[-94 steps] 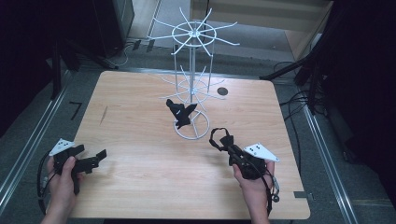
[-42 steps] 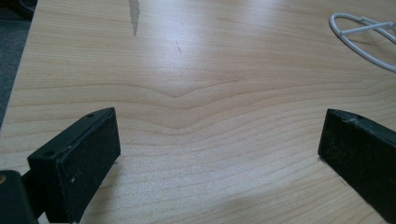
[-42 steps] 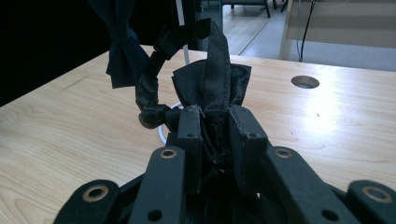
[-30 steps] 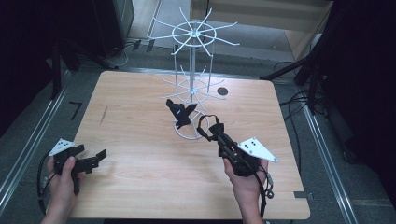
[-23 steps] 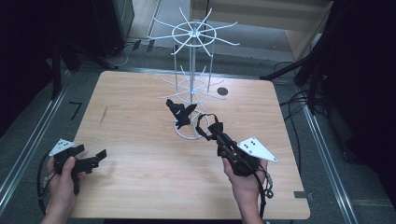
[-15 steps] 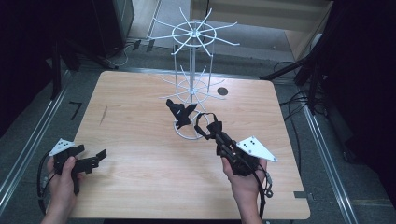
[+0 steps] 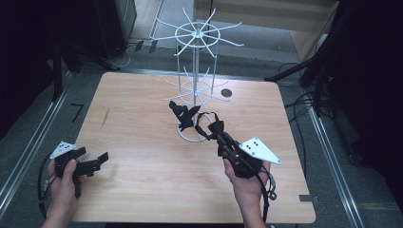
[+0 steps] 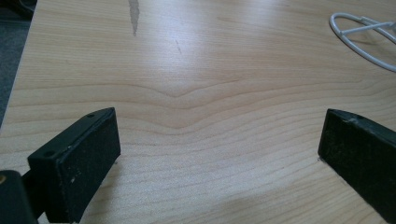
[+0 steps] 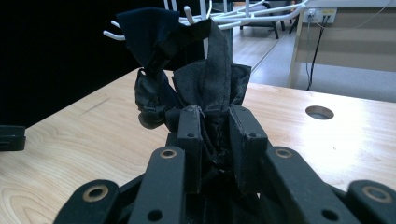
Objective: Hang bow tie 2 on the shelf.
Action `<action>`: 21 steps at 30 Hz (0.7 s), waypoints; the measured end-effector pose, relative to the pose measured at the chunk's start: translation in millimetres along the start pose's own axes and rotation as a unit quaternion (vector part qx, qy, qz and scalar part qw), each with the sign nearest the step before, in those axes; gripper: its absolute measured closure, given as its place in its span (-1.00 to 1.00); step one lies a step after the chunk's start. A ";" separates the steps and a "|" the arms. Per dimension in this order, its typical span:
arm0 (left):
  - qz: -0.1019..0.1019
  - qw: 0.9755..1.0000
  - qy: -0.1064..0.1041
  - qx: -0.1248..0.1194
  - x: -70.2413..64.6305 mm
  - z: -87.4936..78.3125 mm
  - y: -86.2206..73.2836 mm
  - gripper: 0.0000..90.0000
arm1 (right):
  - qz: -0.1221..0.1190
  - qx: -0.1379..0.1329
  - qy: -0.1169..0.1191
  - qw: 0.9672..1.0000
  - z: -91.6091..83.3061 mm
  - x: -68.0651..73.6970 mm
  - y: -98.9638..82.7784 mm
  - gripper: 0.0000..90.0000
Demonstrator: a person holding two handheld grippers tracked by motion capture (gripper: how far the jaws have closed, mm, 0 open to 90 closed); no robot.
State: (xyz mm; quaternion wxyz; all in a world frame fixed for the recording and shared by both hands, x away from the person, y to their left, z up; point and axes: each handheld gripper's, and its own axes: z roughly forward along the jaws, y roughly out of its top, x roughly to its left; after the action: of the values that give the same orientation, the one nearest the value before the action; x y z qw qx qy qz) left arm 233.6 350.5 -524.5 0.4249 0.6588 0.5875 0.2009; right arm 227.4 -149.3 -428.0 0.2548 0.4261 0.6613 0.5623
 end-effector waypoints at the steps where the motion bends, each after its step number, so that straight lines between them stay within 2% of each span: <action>1: 0.000 1.000 0.000 0.000 0.0 0.0 0.0 -1.00 | 0.000 0.000 0.000 1.000 0.0 0.0 0.0 0.70; 21: 0.000 1.000 0.000 0.000 0.0 0.1 0.0 -1.00 | -0.007 -0.026 0.003 1.000 -8.3 6.9 12.6 0.70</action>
State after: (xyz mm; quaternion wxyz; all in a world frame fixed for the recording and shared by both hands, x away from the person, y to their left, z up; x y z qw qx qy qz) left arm 233.6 350.5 -524.6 0.4251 0.6587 0.5874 0.2007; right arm 220.6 -147.8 -412.9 0.2677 0.4130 0.6501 0.5790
